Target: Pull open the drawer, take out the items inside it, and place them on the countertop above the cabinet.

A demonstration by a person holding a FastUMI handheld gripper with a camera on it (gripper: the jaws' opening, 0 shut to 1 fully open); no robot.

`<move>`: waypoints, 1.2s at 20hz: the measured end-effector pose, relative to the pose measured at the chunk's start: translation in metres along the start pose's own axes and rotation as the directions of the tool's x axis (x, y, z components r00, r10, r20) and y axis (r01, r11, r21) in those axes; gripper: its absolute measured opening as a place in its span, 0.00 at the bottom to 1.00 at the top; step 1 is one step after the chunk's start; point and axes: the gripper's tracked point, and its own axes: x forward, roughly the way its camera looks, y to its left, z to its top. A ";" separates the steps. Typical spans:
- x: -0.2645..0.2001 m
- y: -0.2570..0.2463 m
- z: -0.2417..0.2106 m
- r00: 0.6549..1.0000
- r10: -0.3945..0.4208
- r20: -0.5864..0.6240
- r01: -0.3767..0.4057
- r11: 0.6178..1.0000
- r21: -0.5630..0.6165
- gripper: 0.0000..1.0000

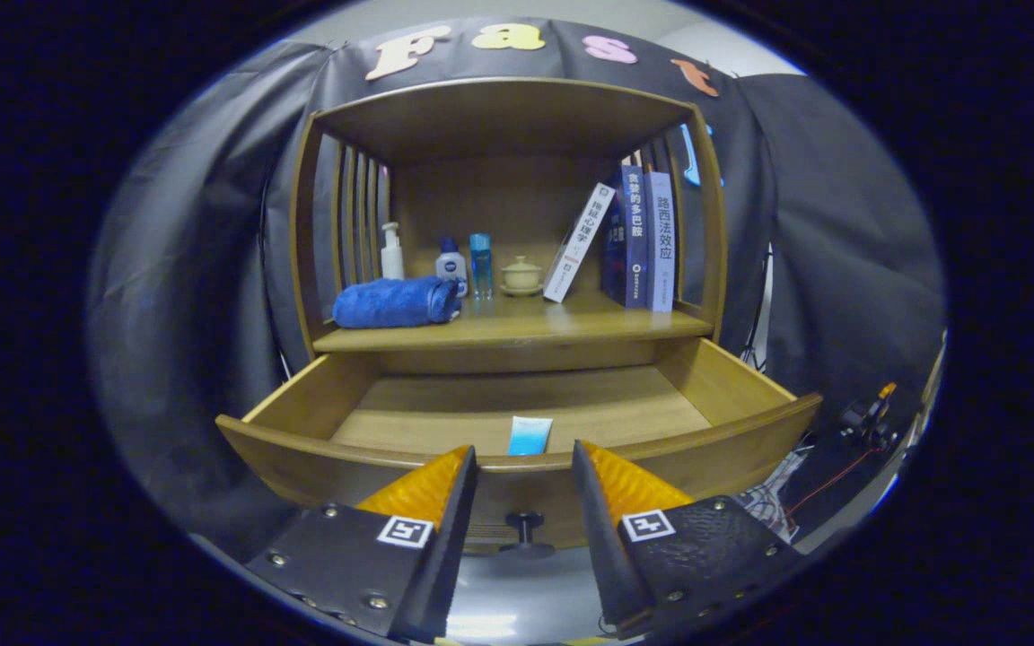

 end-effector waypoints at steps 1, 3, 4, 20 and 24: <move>0.000 -0.001 0.007 1.000 -0.015 0.007 0.016 1.000 -0.011 0.62; 0.004 0.003 0.024 1.000 -0.015 0.020 0.015 1.000 -0.012 0.62; 0.008 0.005 0.034 1.000 -0.010 0.027 0.010 1.000 -0.010 0.62; 0.129 -0.005 -0.023 0.805 -0.110 -0.583 0.187 0.980 0.073 0.63; 0.133 -0.009 -0.050 0.725 -0.120 -0.679 0.226 0.972 0.070 0.63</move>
